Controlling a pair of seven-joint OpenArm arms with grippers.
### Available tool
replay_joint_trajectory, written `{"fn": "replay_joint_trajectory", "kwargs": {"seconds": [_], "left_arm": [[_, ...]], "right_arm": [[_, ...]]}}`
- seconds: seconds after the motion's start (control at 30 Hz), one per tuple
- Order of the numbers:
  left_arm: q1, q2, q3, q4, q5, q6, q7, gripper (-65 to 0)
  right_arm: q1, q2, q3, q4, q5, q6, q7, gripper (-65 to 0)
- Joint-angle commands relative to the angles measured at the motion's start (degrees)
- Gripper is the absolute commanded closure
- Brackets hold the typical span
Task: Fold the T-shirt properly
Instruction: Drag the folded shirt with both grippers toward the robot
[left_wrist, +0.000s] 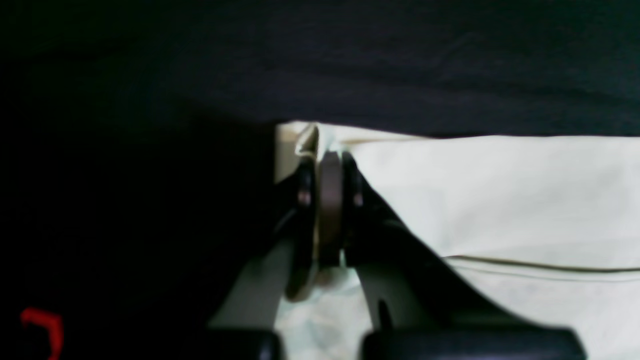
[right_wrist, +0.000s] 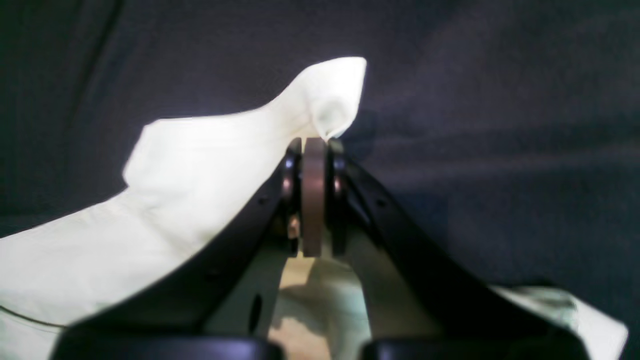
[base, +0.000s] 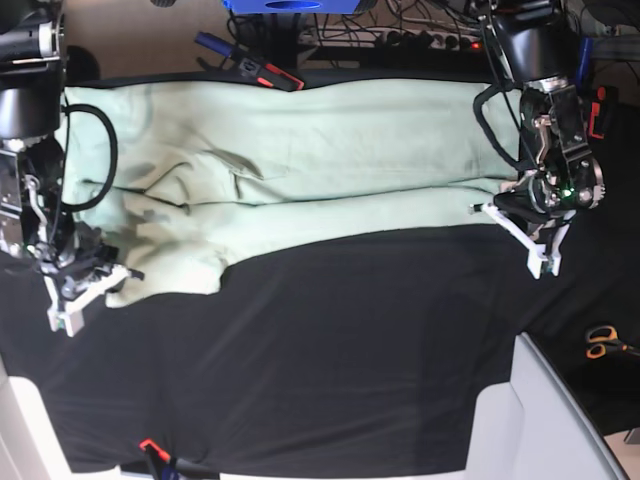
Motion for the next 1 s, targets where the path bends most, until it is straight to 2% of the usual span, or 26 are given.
{"fn": "replay_joint_trajectory", "kwargs": {"seconds": [0.0,0.23,0.33,0.47,0.77,0.97], "left_arm": [[-0.5,-0.5,-0.1,1.8,-0.3,-0.1,-0.9,0.0],[2.0,-1.2,-0.1,5.4,-0.3,-0.1,-0.9,0.0],[3.1,-1.4,1.9,6.9,-0.3,-0.1,-0.9,0.0],[4.2,-2.2,4.2,8.9,-0.3,-0.1,-0.9,0.0],[7.2,-4.3,4.8,9.7,-0.4,-0.1,-1.0,0.0],[9.7,-5.8,8.1,13.1,-0.4,-0.1,-0.9,0.0]], "right_arm": [[0.4,1.1,1.2,1.6,0.3,-0.1,0.5,0.0],[-4.1,1.0,3.9,8.5,0.4,-0.1,-3.8,0.0],[-6.5,0.8,5.7,11.7,0.4,-0.1,-6.0,0.0],[-9.9,0.8,5.8,16.1,0.5,-0.2,-6.4,0.0],[-17.4,0.7,8.9,23.1,0.5,-0.3,-8.5,0.0],[-21.5,-0.8,11.6,27.0,0.5,-0.3,-8.7,0.0]]}}
